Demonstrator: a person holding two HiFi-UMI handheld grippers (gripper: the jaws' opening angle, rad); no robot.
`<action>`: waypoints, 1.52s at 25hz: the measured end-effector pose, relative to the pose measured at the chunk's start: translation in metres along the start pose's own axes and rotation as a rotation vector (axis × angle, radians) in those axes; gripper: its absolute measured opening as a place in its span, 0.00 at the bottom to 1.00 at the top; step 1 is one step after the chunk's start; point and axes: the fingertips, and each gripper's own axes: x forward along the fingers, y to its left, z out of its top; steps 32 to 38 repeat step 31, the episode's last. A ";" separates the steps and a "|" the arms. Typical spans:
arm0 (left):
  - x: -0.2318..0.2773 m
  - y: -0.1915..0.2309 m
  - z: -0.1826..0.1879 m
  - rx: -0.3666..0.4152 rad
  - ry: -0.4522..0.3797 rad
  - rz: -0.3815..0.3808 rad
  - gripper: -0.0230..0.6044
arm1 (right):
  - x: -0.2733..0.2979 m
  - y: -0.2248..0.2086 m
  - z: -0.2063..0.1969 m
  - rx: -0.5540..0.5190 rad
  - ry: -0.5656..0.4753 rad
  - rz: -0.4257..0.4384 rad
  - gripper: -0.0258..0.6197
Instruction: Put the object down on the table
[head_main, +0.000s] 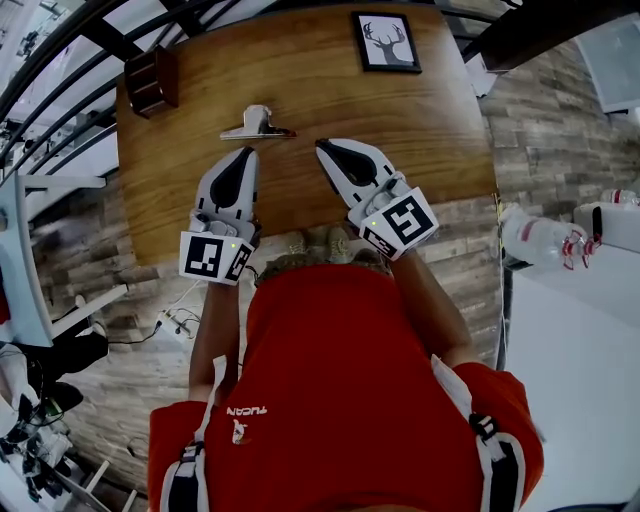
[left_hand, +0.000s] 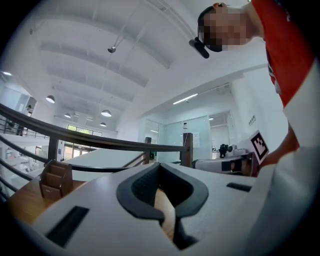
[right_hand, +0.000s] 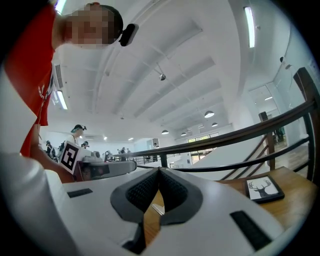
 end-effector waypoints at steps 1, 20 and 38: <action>-0.002 0.001 0.002 0.000 -0.005 0.005 0.05 | 0.000 0.001 0.001 0.002 -0.006 0.005 0.08; -0.019 -0.002 0.016 -0.017 -0.036 0.040 0.05 | -0.004 0.015 0.009 -0.018 -0.019 0.063 0.08; -0.020 -0.001 0.015 -0.030 -0.043 0.048 0.05 | -0.007 0.013 0.007 -0.013 -0.018 0.056 0.08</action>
